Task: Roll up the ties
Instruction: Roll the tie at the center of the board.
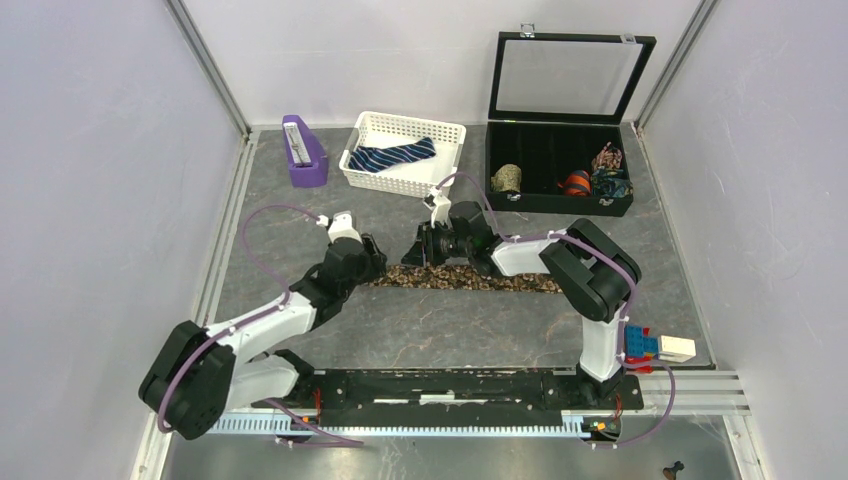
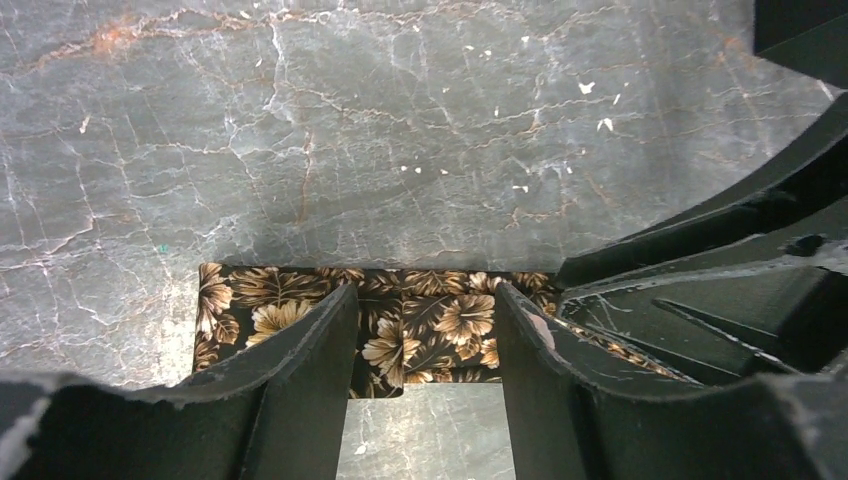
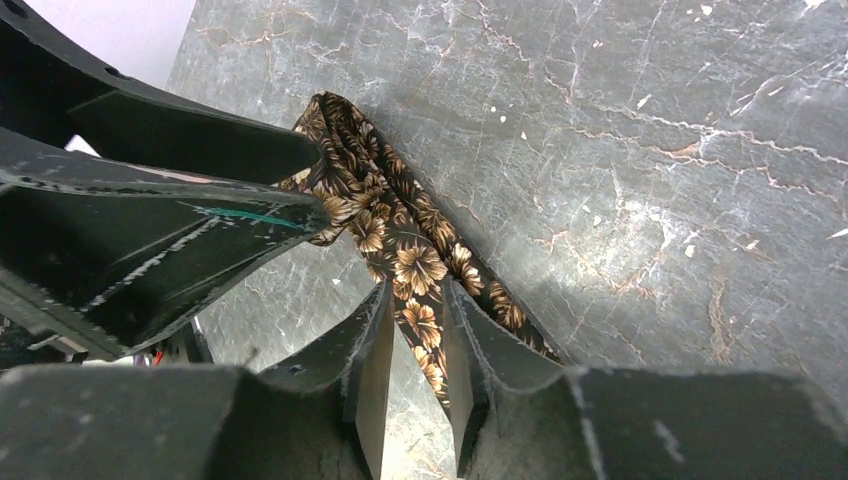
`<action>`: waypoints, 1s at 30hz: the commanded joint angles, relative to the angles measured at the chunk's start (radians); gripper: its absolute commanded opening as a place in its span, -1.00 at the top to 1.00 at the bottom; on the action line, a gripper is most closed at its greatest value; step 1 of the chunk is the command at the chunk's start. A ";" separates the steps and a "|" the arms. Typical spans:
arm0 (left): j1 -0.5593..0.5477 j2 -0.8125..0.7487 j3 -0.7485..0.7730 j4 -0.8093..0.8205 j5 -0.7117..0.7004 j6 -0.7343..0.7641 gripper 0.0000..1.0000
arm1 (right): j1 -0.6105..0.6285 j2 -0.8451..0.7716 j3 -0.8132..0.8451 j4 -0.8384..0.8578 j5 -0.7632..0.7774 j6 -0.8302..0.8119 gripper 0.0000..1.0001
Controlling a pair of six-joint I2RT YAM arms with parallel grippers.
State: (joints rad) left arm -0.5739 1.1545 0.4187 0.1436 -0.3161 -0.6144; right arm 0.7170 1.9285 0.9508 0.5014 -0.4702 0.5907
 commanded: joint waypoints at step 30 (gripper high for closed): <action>0.552 -0.323 -0.162 -0.074 0.405 -0.054 -0.46 | 0.133 0.078 0.151 0.030 0.078 0.166 0.00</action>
State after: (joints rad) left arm -0.0631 0.8173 0.2821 -0.0669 -0.0555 -0.6243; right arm 0.8429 1.9862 1.0695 0.5335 -0.4320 0.7467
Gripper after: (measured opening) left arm 0.740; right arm 0.501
